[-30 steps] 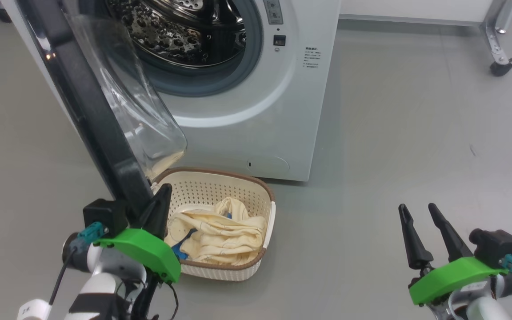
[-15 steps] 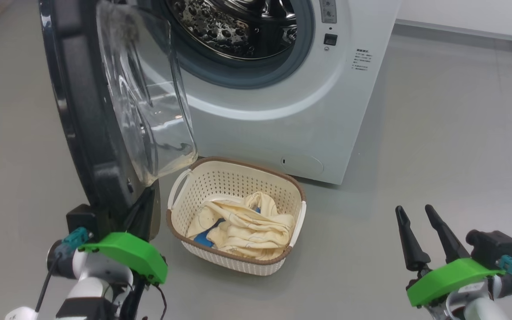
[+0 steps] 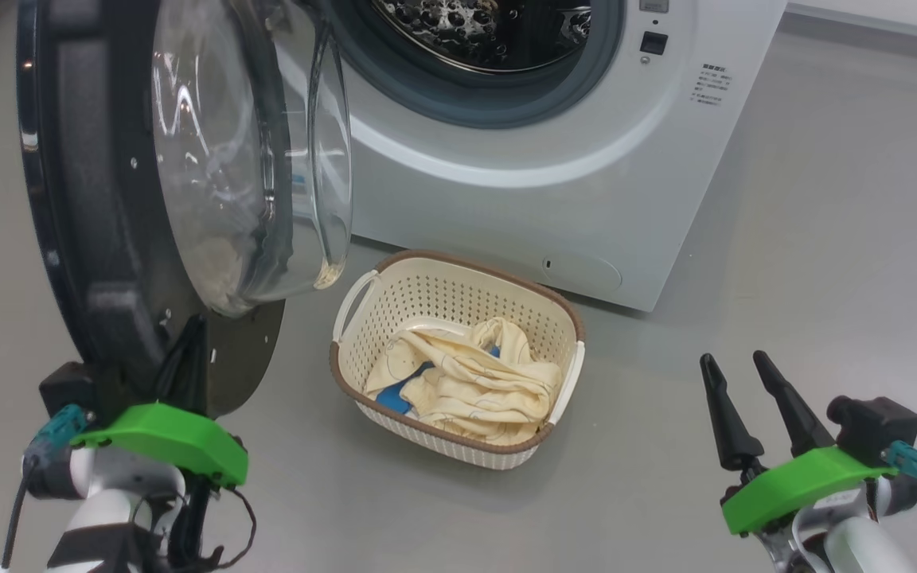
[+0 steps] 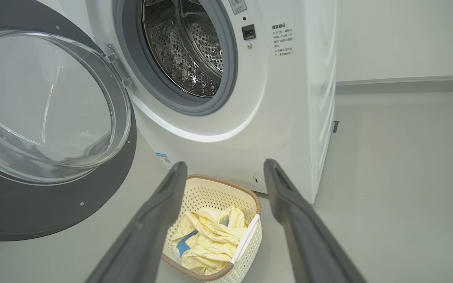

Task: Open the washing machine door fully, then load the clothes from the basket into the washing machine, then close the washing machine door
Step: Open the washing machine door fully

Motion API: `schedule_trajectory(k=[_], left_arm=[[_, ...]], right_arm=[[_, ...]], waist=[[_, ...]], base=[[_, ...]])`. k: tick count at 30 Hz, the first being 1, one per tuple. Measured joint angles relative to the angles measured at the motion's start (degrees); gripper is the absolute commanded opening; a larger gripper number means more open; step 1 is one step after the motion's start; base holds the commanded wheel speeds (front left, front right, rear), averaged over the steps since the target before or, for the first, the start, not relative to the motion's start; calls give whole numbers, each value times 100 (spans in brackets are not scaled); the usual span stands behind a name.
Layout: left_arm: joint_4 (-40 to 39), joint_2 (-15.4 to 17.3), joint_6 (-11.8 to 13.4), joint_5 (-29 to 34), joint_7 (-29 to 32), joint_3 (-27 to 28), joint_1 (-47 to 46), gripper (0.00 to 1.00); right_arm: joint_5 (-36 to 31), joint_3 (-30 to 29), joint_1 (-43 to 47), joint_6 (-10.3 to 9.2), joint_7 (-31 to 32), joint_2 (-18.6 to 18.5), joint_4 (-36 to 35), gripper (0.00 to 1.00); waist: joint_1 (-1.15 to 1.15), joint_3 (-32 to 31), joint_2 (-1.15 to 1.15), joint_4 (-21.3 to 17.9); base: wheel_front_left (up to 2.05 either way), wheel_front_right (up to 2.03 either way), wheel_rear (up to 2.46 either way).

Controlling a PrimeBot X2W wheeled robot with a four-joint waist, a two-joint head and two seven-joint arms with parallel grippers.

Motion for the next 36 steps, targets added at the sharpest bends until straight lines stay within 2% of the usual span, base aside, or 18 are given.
schedule_trajectory(k=[9, 23, 29, 36], left_arm=[[-149, 132, 149, -185, -162, 360, 17, 0], [-354, 387, 335, -632, -381, 1129, 54, 0], [-249, 546, 333, -816, -493, 1406, -24, 0], [258, 770, 194, -968, -602, 1572, -408, 0]], right_arm=[[-47, 143, -179, 0, 0, -65, 18, 100], [-100, 230, -539, 0, 18, -437, 13, 100], [-189, 178, -673, 0, 147, -591, -160, 100], [-303, 68, -725, 0, 391, -769, -408, 100]], waist=[[0, 314, 0, 71], [0, 978, 0, 57], [-1, 1310, 0, 83], [0, 1648, 0, 128]], base=[[0, 0, 0], [0, 0, 0], [0, 0, 0], [0, 0, 0]])
